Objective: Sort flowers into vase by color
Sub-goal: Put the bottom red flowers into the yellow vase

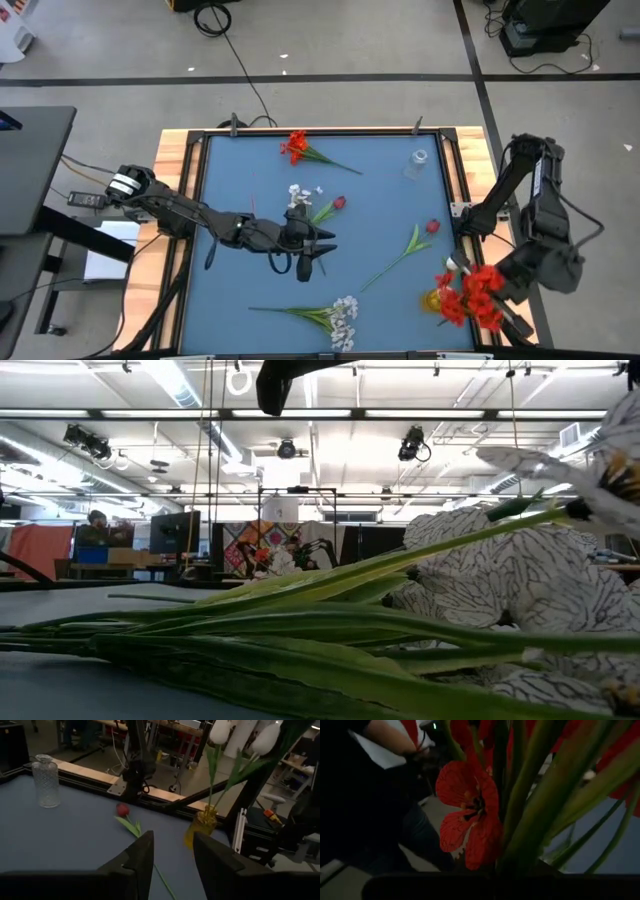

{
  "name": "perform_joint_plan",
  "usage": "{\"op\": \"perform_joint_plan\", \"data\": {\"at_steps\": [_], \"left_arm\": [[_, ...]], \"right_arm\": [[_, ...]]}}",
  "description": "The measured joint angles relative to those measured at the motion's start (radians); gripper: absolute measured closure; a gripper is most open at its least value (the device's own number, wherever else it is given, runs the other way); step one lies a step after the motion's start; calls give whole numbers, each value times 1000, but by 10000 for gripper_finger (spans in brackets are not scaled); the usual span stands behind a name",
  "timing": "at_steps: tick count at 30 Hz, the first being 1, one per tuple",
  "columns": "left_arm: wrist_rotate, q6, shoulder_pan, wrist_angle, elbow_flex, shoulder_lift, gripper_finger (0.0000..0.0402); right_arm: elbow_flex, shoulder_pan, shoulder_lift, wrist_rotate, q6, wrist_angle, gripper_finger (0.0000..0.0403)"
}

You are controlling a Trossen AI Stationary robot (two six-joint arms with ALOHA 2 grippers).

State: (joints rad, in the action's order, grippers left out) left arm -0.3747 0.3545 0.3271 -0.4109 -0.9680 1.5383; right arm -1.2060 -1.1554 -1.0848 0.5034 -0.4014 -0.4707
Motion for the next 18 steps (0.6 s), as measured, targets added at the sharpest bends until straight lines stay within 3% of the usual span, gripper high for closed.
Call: {"op": "perform_joint_plan", "data": {"at_steps": [4, 13, 18], "left_arm": [[0, -3, 0, 0, 0, 0, 260], [0, 19, 0, -2, 0, 0, 260], [0, 41, 0, -2, 0, 0, 260]], "right_arm": [[1, -38, -28, 31, -91, -77, 387], [1, -146, -11, 368, -241, -316, 387], [1, -161, -5, 367, -348, -402, 387]]}}
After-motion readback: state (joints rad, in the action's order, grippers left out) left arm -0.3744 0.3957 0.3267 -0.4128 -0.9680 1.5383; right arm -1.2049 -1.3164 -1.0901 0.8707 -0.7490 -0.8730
